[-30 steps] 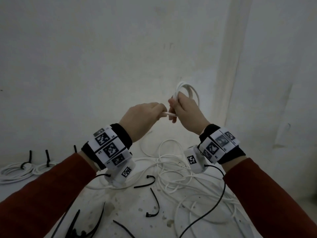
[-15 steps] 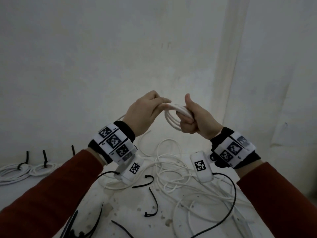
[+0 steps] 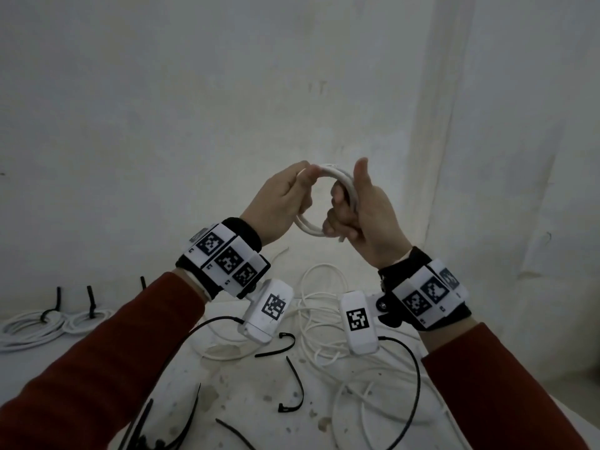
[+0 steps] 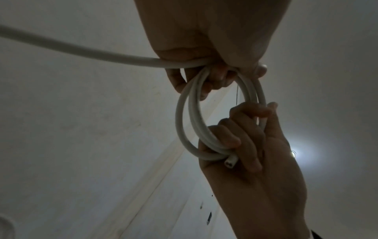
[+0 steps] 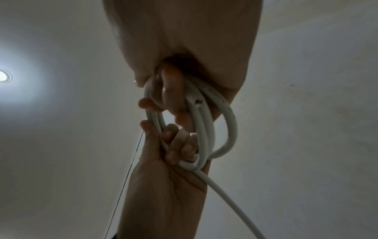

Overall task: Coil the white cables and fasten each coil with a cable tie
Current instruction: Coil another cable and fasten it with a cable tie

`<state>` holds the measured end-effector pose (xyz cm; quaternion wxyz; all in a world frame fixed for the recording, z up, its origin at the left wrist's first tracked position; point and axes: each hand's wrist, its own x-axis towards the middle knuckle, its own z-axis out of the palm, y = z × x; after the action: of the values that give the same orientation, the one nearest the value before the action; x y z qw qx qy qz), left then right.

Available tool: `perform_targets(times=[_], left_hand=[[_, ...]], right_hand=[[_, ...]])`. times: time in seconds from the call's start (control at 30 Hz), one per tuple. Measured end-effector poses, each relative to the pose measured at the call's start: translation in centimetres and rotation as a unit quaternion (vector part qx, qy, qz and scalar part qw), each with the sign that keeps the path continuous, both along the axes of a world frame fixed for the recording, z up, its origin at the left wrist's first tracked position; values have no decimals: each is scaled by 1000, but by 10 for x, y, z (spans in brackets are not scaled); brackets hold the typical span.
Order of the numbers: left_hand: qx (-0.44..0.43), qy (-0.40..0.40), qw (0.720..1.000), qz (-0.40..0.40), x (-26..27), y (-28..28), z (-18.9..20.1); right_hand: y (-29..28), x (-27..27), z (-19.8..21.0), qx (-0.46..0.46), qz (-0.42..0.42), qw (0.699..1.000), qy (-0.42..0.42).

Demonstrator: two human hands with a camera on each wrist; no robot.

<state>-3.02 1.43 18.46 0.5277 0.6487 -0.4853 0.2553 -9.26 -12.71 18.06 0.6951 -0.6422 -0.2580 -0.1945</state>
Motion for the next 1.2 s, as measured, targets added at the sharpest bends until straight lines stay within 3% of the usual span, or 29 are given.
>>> perform_targets(times=[0.1,0.2,0.3,0.43,0.53,0.6,0.77,0.97,1.07,1.2], left_hand=[[-20,25,999,-39,-5,1,-1],[-18,40,997,-60,-9,1,1],[21,-6,1000,6,-6,1,0],[41,-110,988,98,5,5,-13],[50,-117,984,126,19,10,-29],[54,-105,982,150,30,12,-40],[51,-65,984,157,57,14,-63],[41,-32,984,168,63,9,-75],[120,-79,971,191,54,0,-72],[181,-235,937,183,40,-8,-73]], right_hand=[[6,-5,-4,-15,37,999,3],[2,-5,-3,0,114,992,56],[-5,-7,2,65,200,973,100],[-21,-8,6,158,253,951,83],[-40,-4,10,198,383,901,56],[-49,-6,12,224,421,879,25],[-63,-23,23,324,417,845,-83],[-70,-38,40,478,264,821,-167],[-73,-32,44,484,219,821,-210],[-73,-19,51,416,150,862,-248]])
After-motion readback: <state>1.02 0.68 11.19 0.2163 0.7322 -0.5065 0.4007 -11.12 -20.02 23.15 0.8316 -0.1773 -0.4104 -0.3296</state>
